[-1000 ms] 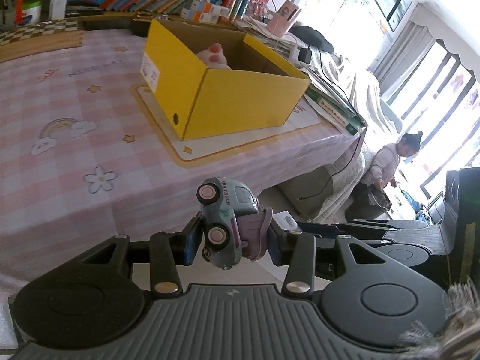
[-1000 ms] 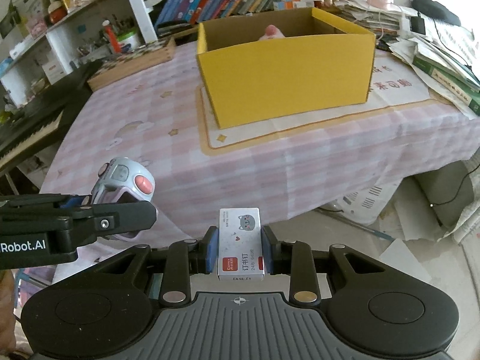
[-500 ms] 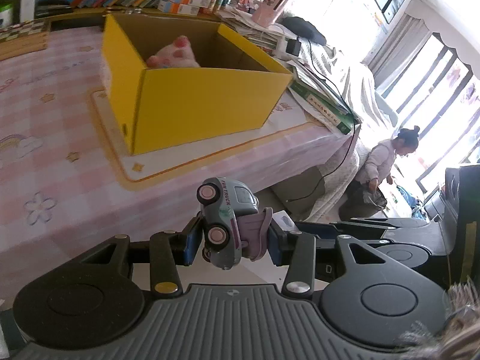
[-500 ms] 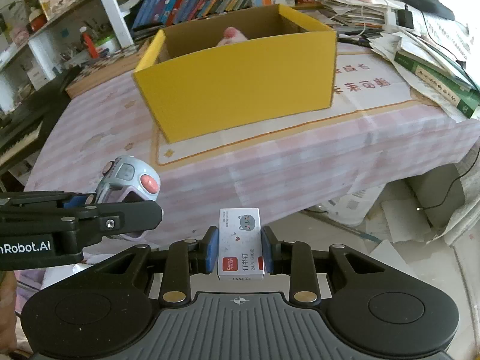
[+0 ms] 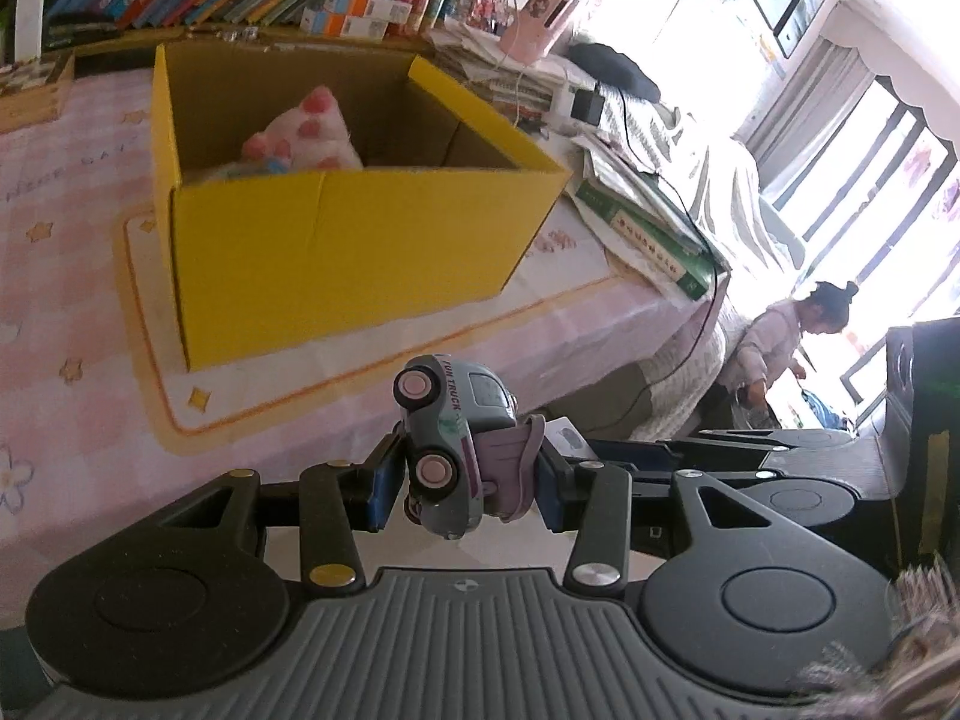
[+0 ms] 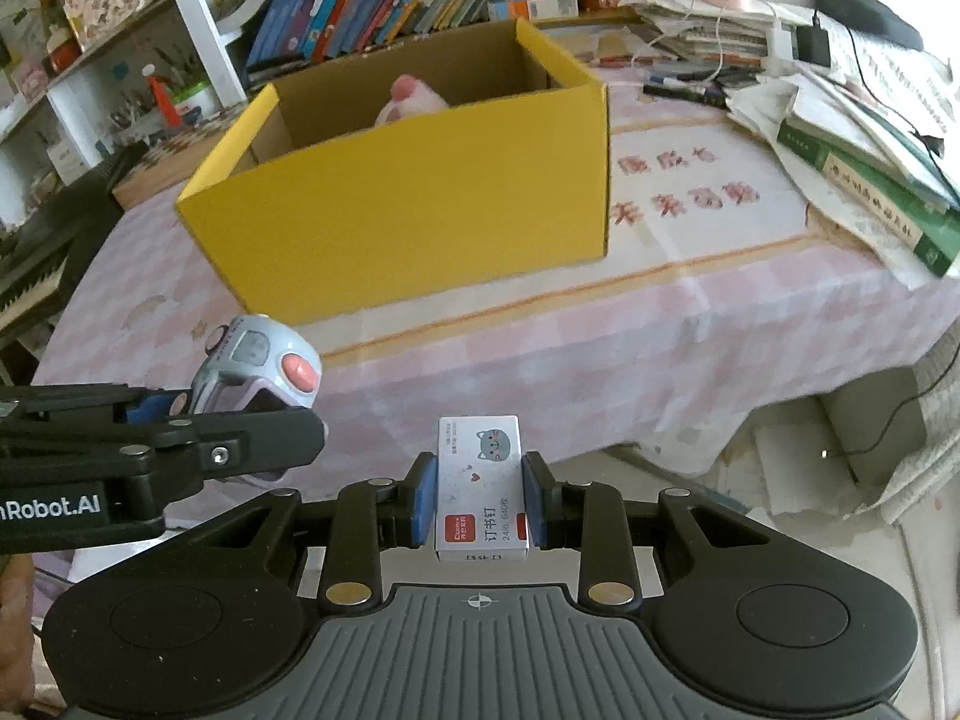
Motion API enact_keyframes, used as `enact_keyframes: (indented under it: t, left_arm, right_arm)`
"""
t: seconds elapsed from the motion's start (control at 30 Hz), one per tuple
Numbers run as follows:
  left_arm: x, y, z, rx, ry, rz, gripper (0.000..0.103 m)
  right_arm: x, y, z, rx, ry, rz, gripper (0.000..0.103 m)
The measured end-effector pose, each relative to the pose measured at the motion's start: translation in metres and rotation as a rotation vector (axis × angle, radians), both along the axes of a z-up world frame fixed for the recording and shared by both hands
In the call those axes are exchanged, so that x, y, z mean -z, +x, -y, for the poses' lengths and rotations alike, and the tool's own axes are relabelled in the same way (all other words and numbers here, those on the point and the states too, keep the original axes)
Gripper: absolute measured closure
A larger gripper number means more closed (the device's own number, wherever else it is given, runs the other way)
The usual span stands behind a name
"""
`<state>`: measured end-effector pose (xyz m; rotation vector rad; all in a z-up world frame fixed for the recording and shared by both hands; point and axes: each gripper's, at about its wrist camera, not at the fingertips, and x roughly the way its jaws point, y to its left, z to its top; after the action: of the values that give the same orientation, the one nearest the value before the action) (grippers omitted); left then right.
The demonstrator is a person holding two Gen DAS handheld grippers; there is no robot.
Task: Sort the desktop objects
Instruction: 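Carry the toy car with the left tool while the right tool carries the card box to the yellow box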
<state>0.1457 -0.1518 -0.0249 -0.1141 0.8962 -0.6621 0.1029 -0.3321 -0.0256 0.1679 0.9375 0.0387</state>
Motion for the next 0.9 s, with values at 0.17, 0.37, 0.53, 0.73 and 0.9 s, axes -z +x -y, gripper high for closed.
enact_keyframes:
  t: [0.17, 0.37, 0.53, 0.73, 0.9]
  left_arm:
    - [-0.018, 0.009, 0.009, -0.020, -0.002, 0.067, 0.061]
    - [-0.051, 0.024, 0.012, -0.061, -0.029, 0.171, 0.061]
    - [-0.079, 0.036, 0.014, -0.096, -0.046, 0.268, 0.061]
    - [-0.088, 0.057, 0.010, -0.165, -0.017, 0.320, 0.061]
    - [-0.081, 0.082, 0.008, -0.210, 0.041, 0.318, 0.061]
  right_arm:
    - [-0.019, 0.018, 0.012, -0.035, -0.007, 0.068, 0.073]
    - [-0.055, 0.043, 0.016, -0.102, -0.015, 0.199, 0.073]
    - [-0.079, 0.067, 0.014, -0.175, -0.030, 0.291, 0.073]
    - [-0.082, 0.104, 0.005, -0.252, -0.089, 0.336, 0.073]
    - [-0.070, 0.133, -0.003, -0.319, -0.147, 0.321, 0.073]
